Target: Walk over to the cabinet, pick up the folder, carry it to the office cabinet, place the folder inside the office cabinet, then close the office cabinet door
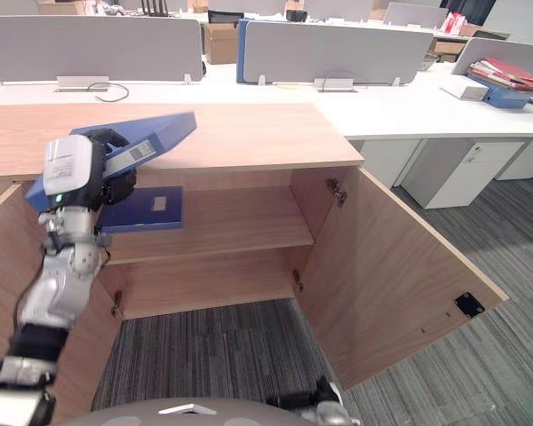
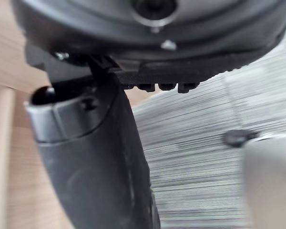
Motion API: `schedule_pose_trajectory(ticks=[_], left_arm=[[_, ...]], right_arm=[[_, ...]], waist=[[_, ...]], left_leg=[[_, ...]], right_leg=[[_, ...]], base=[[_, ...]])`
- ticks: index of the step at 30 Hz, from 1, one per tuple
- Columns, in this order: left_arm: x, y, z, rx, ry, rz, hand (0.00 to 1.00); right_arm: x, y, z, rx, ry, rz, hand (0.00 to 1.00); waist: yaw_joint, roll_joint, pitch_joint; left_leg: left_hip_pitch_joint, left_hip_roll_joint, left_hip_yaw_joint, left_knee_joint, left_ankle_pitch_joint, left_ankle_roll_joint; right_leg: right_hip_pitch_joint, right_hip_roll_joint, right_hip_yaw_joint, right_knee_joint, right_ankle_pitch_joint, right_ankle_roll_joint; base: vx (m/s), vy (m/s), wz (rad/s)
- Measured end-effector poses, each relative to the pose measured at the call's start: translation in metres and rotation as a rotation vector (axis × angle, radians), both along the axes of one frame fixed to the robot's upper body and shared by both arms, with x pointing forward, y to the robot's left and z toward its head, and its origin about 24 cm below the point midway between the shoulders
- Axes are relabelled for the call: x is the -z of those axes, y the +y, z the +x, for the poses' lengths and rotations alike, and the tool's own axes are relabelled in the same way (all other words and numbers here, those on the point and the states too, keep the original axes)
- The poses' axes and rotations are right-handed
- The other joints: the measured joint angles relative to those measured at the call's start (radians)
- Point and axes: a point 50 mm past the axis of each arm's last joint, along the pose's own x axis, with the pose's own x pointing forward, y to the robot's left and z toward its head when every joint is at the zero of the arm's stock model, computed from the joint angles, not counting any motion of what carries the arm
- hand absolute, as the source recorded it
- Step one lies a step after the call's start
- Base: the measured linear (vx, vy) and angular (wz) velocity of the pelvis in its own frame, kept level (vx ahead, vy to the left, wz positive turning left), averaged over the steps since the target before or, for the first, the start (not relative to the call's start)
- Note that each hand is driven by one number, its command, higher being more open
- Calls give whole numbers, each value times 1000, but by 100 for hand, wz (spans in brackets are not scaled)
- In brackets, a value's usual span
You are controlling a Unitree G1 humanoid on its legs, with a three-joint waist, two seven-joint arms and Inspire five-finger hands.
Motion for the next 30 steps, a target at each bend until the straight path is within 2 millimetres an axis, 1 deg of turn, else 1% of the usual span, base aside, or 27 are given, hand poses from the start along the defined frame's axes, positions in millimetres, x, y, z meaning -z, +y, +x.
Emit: schedule_pose_trajectory(ticks=[1, 2, 3, 4, 5, 7, 8, 9, 10, 13, 14, 17, 19, 22, 24, 26, 27, 28, 29, 30], left_arm=[[-2, -5, -9, 63, -34, -124, 0], [-2, -8, -14, 109, -50, -217, 0], [-3, -9, -18, 139, -55, -276, 0], [-3, -9, -21, 157, -56, -313, 0], [-2, -6, -28, 178, -61, -387, 0], [2, 5, -38, 205, -60, -538, 0], [3, 9, -40, 209, -62, -581, 0], [5, 20, -46, 211, -70, -681, 0], [5, 25, -48, 211, -76, -716, 0], [11, 45, -57, 245, -97, -897, 0], [11, 47, -58, 258, -106, -930, 0], [10, 56, -61, 313, -148, -1042, 0], [9, 61, -63, 394, -185, -1135, 0], [8, 60, -63, 493, -205, -1212, 0], [9, 60, -61, 570, -201, -1255, 0], [17, 59, -52, 651, -146, -1307, 0], [18, 59, -50, 661, -134, -1308, 0], [22, 56, -40, 705, -87, -1320, 0], [23, 55, -36, 719, -69, -1321, 0], [24, 52, -28, 746, -34, -1315, 0]], right_arm=[[-18, 4, 25, 6, -137, 27, 100], [-40, 6, 49, 5, -282, 41, 100], [-58, 7, 65, 13, -394, 60, 100], [-70, 8, 74, 16, -466, 73, 100], [-94, 9, 90, 13, -601, 105, 100], [-127, 9, 106, 28, -782, 188, 100], [-134, 8, 109, 36, -820, 211, 100], [-148, 7, 113, 52, -894, 275, 100], [-151, 6, 113, 62, -915, 302, 100], [-161, -1, 115, 105, -976, 385, 100], [-163, -3, 115, 115, -988, 395, 100], [-181, -10, 120, 113, -1068, 398, 100], [-201, -13, 133, 76, -1147, 441, 100], [-221, -14, 147, 20, -1220, 470, 100], [-242, -9, 159, -63, -1276, 473, 100], [-263, 3, 174, -211, -1313, 489, 100], [-267, 5, 176, -238, -1317, 491, 100], [-276, 16, 184, -331, -1324, 501, 100], [-279, 20, 188, -367, -1322, 504, 100], [-285, 29, 194, -428, -1318, 511, 100]], waist=[[5, 4, 2], [11, 9, 4], [17, 11, 4], [22, 11, 4], [24, 10, 5], [25, 5, 4], [26, 3, 4], [27, -1, 5], [27, -4, 5], [36, -15, 7], [39, -16, 9], [49, -18, 10], [48, -18, 10], [50, -17, 10], [51, -11, 14], [56, 2, 14], [57, 4, 14], [64, 8, 13], [66, 9, 12], [73, 10, 12]], left_leg=[[1, 1, 0, 1, 0, 0], [4, 1, 0, 1, 0, 1], [5, 1, -1, -1, 0, 1], [6, 1, -1, -2, -1, 0], [6, 1, -2, -2, -3, -4], [6, 1, -4, -5, -2, -6], [5, 1, -4, -5, -1, -6], [5, 1, -6, -8, 2, -7], [5, 1, -6, -9, 2, -6], [1, 0, -9, -9, 8, 2], [0, 0, -11, -9, 8, 2], [-2, -1, -16, -2, 7, 2], [-6, -1, -23, 1, 8, 2], [-13, -2, -30, 5, 8, 2], [-22, -2, -33, 15, 7, 1], [-22, -2, -34, 18, 7, 1], [-22, -2, -34, 18, 8, 1], [-22, -1, -35, 17, 8, 1], [-22, -1, -35, 17, 8, 1], [-22, 0, -35, 17, 9, 1]], right_leg=[[0, 1, 0, 6, 0, -1], [-1, 1, 2, 13, -2, -3], [-2, 1, 2, 17, -4, -6], [-2, 1, 2, 18, -4, -6], [-2, 1, 0, 19, -5, -6], [-4, 1, -2, 24, -8, -10], [-6, 1, -3, 27, -10, -10], [-11, 0, -3, 36, -14, -11], [-11, 0, -4, 35, -14, -11], [-12, 0, -7, 33, -14, -11], [-12, -1, -8, 33, -14, -11], [-8, -1, -14, 33, -14, -11], [-7, 0, -22, 33, -14, -11], [-7, 0, -28, 33, -14, -11], [-10, 1, -31, 36, -14, -12], [-10, 1, -31, 40, -14, -12], [-10, 1, -31, 40, -14, -12], [-12, 2, -31, 43, -14, -12], [-12, 2, -31, 45, -14, -12], [-14, 3, -31, 47, -14, -12]], base=[[-42, 2, 1], [-55, 3, 1], [-49, 4, 1], [-46, 4, 3], [-52, 5, 3], [-47, 4, 3], [0, 0, 0], [0, 0, 0], [0, 0, 0], [3, 2, 1], [16, 8, 5], [16, 6, 5], [1, 4, 9], [-17, 4, 8], [-30, 7, 5], [-36, 8, 2], [-36, 5, 2], [-31, 3, 1], [-36, 5, 1], [-31, 7, 0]])
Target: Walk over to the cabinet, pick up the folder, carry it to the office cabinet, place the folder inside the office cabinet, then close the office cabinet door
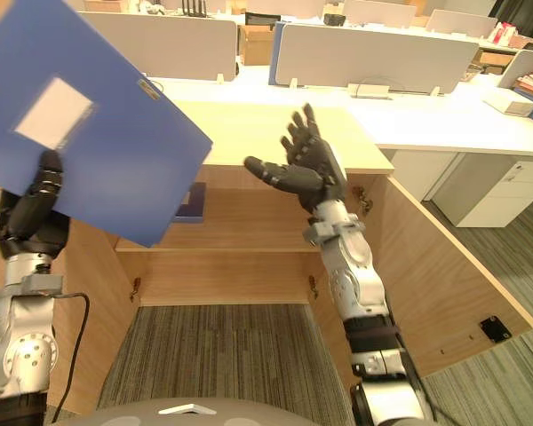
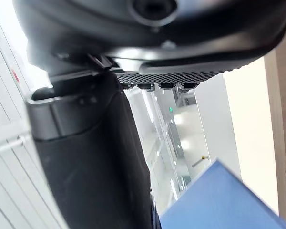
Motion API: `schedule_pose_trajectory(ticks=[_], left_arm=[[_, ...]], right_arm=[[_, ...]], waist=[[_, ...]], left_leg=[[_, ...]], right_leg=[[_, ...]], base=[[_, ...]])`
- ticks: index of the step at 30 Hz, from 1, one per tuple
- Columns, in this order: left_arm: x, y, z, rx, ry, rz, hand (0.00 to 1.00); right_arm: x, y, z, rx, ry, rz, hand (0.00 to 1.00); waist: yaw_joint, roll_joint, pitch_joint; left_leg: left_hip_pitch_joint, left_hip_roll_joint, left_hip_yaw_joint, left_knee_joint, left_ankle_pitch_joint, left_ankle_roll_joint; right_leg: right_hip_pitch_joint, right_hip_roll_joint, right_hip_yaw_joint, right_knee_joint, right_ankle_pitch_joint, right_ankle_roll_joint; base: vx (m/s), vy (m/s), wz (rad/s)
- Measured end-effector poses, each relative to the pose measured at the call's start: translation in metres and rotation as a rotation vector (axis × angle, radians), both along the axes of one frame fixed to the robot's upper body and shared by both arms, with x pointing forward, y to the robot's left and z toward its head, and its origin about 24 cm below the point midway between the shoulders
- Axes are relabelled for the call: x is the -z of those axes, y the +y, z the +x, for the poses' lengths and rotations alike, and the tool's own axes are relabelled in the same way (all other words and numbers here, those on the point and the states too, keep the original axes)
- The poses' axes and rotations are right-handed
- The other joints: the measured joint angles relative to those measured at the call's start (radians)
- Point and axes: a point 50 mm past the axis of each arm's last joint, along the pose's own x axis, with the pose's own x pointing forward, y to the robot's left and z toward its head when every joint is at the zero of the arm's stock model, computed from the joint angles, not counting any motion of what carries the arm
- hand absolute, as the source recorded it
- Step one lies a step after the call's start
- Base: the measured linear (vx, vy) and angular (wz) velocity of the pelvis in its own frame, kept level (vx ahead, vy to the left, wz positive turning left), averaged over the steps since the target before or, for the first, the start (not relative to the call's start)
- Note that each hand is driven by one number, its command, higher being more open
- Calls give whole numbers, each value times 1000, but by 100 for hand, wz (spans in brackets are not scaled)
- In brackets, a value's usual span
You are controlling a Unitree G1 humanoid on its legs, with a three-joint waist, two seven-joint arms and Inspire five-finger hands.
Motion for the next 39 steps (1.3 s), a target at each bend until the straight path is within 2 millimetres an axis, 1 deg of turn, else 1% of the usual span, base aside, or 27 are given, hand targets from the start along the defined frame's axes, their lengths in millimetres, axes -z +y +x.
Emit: schedule_pose_trajectory(ticks=[1, 2, 4, 7, 9, 11, 13, 15, 19, 21, 23, 25, 30, 31, 33, 36, 39], left_arm=[[0, -3, 7, 40, 3, 3, 0], [0, -3, 9, 56, 4, 5, 0], [-1, -4, 17, 110, 2, 30, 0], [-2, -3, 27, 150, 8, 68, 0], [0, -2, 28, 160, 17, 76, 0], [3, -1, 31, 176, 34, 83, 0], [7, -1, 32, 193, 49, 86, 0], [8, -3, 32, 215, 57, 90, 0], [11, -12, 33, 299, 47, 112, 0], [9, -10, 33, 308, 43, 125, 0], [5, -9, 33, 344, 40, 175, 0], [1, -8, 34, 379, 24, 205, 0], [-1, -11, 34, 422, 13, 212, 0], [-1, -12, 35, 439, 19, 207, 0], [0, -13, 35, 455, 31, 222, 0], [-2, -11, 35, 469, 55, 258, 0], [-2, -5, 35, 475, 94, 307, 0]], right_arm=[[-3, 8, 4, -41, -6, -20, 100], [-4, 12, 6, -62, -9, -29, 100], [-9, 27, 11, -128, -13, -69, 100], [-13, 40, 18, -159, -22, -142, 100], [-15, 42, 22, -158, -22, -163, 100], [-22, 44, 24, -151, -49, -207, 100], [-34, 49, 27, -150, -99, -268, 100], [-41, 53, 28, -151, -131, -304, 100], [-61, 67, 31, -161, -216, -391, 100], [-68, 69, 34, -151, -242, -437, 100], [-77, 74, 36, -161, -270, -473, 100], [-89, 77, 37, -148, -325, -522, 100], [-102, 79, 43, -151, -364, -602, 100], [-104, 80, 44, -155, -365, -609, 0], [-102, 82, 44, -173, -369, -613, 0], [-92, 83, 48, -215, -313, -590, 0], [-78, 79, 52, -278, -228, -560, 0]], waist=[[5, 0, 0], [6, 0, 0], [10, -1, 0], [18, -1, -1], [20, -1, -1], [25, -1, -1], [27, -1, -1], [28, -1, -1], [30, -1, -1], [31, -1, -1], [32, -1, -1], [35, -1, -1], [36, 0, -1], [36, 0, -1], [37, 0, -1], [38, 0, -1], [39, 1, -1]], left_leg=[[0, 0, 0, 0, 0, 0], [0, 0, 0, 0, 1, 0], [-4, -1, -2, 0, 1, 0], [-16, 0, -7, 7, 4, 0], [-16, 0, -8, 8, 3, 0], [-17, 1, -12, 8, 3, 0], [-17, 3, -12, 8, 3, -1], [-17, 3, -13, 10, 2, -2], [-19, 4, -13, 13, 1, -3], [-19, 7, -12, 14, 0, -4], [-25, 11, -12, 16, 0, -4], [-32, 15, -13, 18, 1, -5], [-34, 20, -16, 18, 0, -7], [-34, 22, -16, 18, -2, -9], [-34, 25, -16, 18, -4, -12], [-34, 31, -13, 20, -6, -17], [-48, 39, -19, 36, -13, -26]], right_leg=[[0, 0, 0, 1, 0, 0], [0, 0, 0, 1, 0, 0], [-1, -1, 1, -2, 0, 0], [-7, 2, -1, -7, 2, 1], [-1, 3, -3, -15, 5, 2], [-1, 5, -6, -16, 5, 2], [0, 6, -6, -17, 5, 2], [0, 6, -6, -17, 5, 2], [0, 8, -5, -19, 7, 2], [3, 10, -5, -26, 11, 0], [2, 15, -5, -35, 17, -1], [-2, 19, -7, -37, 19, -2], [3, 25, -11, -50, 24, -4], [3, 27, -10, -50, 24, -5], [3, 30, -10, -52, 24, -5], [4, 36, -8, -57, 25, -6], [6, 45, -12, -68, 29, -11]], base=[[0, 0, 0], [0, 0, 0], [0, 0, 0], [4, 3, 2], [10, -1, 2], [9, -2, 2], [0, 0, 0], [0, 0, 0], [0, 0, 0], [0, 0, 0], [0, 0, 0], [0, 0, 0], [0, 0, 0], [0, 0, 0], [1, -8, -2], [1, -10, -3], [4, -31, 2]])
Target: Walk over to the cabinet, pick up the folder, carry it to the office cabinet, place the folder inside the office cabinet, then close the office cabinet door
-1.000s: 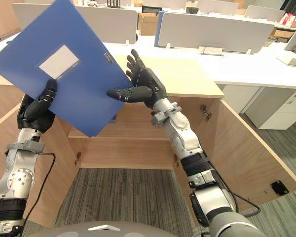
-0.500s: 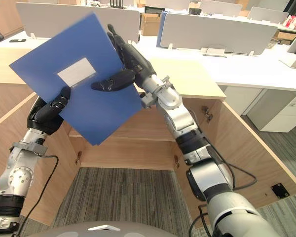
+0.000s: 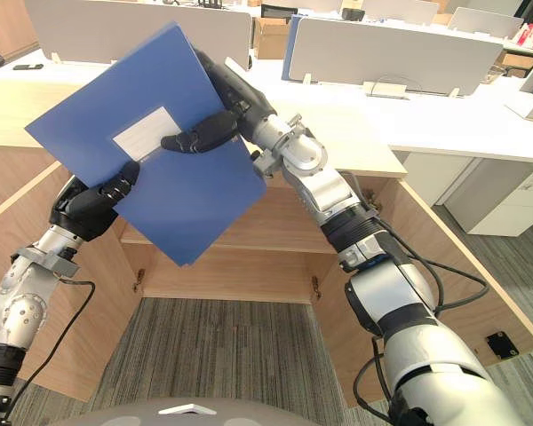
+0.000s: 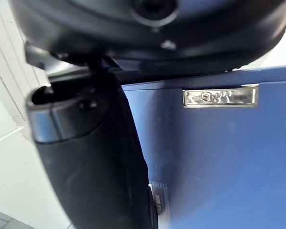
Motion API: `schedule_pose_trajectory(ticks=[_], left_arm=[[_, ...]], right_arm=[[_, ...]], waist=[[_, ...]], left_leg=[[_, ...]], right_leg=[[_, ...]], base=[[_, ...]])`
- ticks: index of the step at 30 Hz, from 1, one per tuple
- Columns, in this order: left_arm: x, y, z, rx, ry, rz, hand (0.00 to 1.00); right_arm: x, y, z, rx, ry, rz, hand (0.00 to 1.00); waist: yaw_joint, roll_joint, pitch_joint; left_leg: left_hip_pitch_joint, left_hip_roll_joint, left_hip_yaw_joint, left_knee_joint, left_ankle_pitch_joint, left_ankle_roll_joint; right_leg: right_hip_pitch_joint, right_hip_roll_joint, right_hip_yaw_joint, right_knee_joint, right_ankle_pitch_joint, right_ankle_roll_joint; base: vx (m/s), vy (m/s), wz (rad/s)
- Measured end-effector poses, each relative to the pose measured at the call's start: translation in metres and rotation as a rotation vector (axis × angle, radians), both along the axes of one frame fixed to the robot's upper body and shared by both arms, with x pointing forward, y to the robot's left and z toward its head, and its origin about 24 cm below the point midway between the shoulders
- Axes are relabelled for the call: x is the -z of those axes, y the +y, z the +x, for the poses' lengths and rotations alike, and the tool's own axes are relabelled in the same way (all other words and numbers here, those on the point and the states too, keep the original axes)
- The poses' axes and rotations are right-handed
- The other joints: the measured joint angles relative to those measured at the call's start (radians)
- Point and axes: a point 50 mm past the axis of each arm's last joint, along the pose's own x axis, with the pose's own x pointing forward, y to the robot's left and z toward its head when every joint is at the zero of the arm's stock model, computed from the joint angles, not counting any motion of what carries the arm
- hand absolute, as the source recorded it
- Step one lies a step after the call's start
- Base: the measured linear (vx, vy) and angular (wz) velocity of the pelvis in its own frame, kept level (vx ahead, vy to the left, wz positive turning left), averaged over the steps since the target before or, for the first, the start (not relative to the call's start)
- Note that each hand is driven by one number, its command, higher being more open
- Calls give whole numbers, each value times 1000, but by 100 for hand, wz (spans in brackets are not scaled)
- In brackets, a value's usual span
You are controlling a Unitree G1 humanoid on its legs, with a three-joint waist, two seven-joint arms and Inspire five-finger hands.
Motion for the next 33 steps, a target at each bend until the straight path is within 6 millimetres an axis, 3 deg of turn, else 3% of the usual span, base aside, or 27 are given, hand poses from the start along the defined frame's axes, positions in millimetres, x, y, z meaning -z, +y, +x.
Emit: schedule_pose_trajectory(ticks=[9, 18, 19, 21, 25, 28, 31, 33], left_arm=[[27, -4, -1, 39, 129, 76, 0], [41, -17, -3, 73, 183, 70, 0], [45, -19, -6, 72, 195, 75, 100], [55, -21, -12, 70, 227, 58, 100], [87, -31, -38, 60, 329, -35, 100], [113, -35, -67, 63, 445, -29, 100], [135, -34, -90, 72, 552, 26, 100], [152, -31, -99, 84, 626, 80, 100]], right_arm=[[62, -23, -4, -16, 279, 6, 0], [90, -37, -11, 11, 375, 33, 0], [99, -40, -15, 15, 403, 40, 0], [111, -42, -20, 15, 442, 43, 0], [159, -53, -44, 34, 618, 67, 0], [202, -60, -75, 50, 786, 82, 0], [226, -65, -96, 60, 868, 52, 0], [232, -68, -101, 81, 867, 35, 0]], waist=[[18, 0, 0], [17, 0, 0], [18, 0, 0], [18, 0, 0], [18, -1, 0], [11, -2, 1], [4, -2, 1], [-6, 1, 5]], left_leg=[[-1, 12, -13, 12, -7, -11], [-1, 16, -20, 12, -9, -13], [-2, 16, -20, 12, -9, -13], [-2, 16, -20, 11, -9, -13], [-3, 16, -22, 10, -9, -14], [-4, 17, -24, 12, -10, -15], [-4, 19, -24, 14, -11, -15], [-6, 19, -26, 13, -8, -14]], right_leg=[[15, 13, -13, -9, 0, -1], [21, 20, -17, -14, -2, -3], [21, 20, -17, -15, -2, -3], [20, 19, -17, -15, -2, -3], [20, 19, -20, -15, -3, -4], [20, 20, -25, -10, -6, -8], [15, 21, -25, 2, -11, -14], [11, 21, -27, 6, -11, -15]], base=[[-3, -19, 4], [-3, -5, 1], [0, 0, 0], [0, 0, 0], [0, 0, 0], [0, 0, 0], [0, 0, 0], [0, 0, 0]])
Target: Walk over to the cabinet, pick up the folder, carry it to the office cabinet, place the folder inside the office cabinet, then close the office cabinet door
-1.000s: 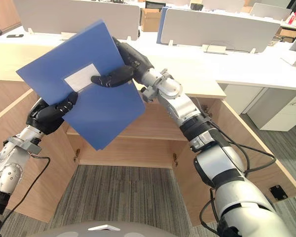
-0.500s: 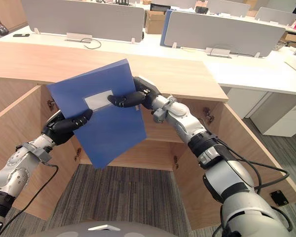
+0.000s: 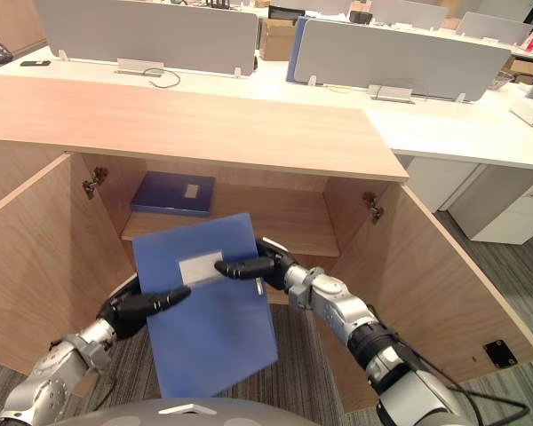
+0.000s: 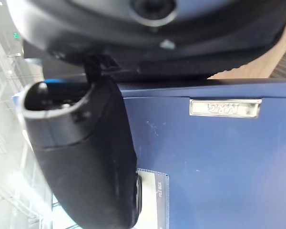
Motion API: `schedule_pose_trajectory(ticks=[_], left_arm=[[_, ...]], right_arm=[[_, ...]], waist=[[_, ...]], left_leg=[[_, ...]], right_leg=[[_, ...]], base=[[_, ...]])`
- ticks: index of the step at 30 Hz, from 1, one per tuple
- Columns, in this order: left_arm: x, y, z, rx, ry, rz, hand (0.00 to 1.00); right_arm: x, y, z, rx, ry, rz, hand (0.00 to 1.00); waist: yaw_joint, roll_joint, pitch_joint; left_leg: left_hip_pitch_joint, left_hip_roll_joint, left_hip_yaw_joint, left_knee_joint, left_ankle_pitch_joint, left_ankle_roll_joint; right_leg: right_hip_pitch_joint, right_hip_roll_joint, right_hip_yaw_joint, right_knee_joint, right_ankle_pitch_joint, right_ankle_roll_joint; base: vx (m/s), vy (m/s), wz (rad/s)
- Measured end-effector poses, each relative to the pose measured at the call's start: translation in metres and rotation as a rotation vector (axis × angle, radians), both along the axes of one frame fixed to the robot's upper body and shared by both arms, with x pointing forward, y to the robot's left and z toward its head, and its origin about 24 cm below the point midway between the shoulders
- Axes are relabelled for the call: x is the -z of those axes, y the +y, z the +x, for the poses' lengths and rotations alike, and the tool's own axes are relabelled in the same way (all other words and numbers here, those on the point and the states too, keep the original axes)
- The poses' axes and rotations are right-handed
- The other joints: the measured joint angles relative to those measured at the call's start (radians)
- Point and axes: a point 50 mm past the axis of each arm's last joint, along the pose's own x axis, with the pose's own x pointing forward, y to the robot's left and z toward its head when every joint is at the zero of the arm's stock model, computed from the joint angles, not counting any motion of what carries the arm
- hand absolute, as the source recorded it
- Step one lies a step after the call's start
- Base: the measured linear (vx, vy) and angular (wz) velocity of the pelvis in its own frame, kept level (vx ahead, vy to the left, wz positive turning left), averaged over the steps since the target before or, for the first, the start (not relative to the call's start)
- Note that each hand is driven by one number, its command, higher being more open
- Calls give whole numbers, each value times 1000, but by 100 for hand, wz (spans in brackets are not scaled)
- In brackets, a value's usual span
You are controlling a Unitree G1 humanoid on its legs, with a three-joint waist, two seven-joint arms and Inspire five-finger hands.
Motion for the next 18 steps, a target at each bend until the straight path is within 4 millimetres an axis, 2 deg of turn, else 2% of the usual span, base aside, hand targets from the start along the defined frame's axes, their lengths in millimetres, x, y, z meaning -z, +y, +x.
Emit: schedule_pose_trajectory(ticks=[3, 5, 6, 9, 13, 15, 18], left_arm=[[20, 3, -10, 2, 89, 31, 100], [48, 4, -23, -6, 214, 106, 100], [55, 4, -27, -18, 250, 117, 100], [88, -3, -51, -180, 433, 84, 100], [103, -6, -61, -376, 535, 67, 100], [109, 1, -71, -514, 613, 100, 100], [114, 19, -95, -742, 715, 131, 100]], right_arm=[[8, 1, -4, 20, 11, -12, 0], [25, -3, -8, 101, 71, -14, 0], [30, -4, -9, 121, 91, -27, 0], [65, -20, -23, 311, 252, -117, 0], [82, -35, -35, 465, 351, -161, 0], [86, -40, -36, 619, 395, -87, 0], [88, -51, -38, 819, 438, -9, 0]], waist=[[-6, 4, 5], [-2, 3, 10], [-1, 3, 13], [4, 3, 25], [4, 18, 38], [-7, 31, 45], [1, 35, 48]], left_leg=[[1, 0, 2, -5, 6, 0], [5, -2, 2, -24, 20, 1], [7, -2, 2, -28, 24, 1], [15, -5, 1, -56, 43, 4], [30, -4, 4, -77, 54, 3], [42, -2, 14, -91, 59, 3], [45, -4, 17, -104, 63, 3]], right_leg=[[-7, -1, 1, 9, 0, 1], [-15, -4, 1, 18, -2, 3], [-17, -4, 1, 20, -2, 4], [-26, -10, 1, 32, -3, 7], [-24, -10, 7, 35, -2, 9], [-27, -10, 17, 40, -3, 10], [-35, -13, 20, 48, -6, 15]], base=[[-44, 4, -2], [-42, 3, 2], [-40, 0, 4], [-27, 1, 2], [-24, 5, -4], [-36, -2, -14], [-7, 1, -3]])
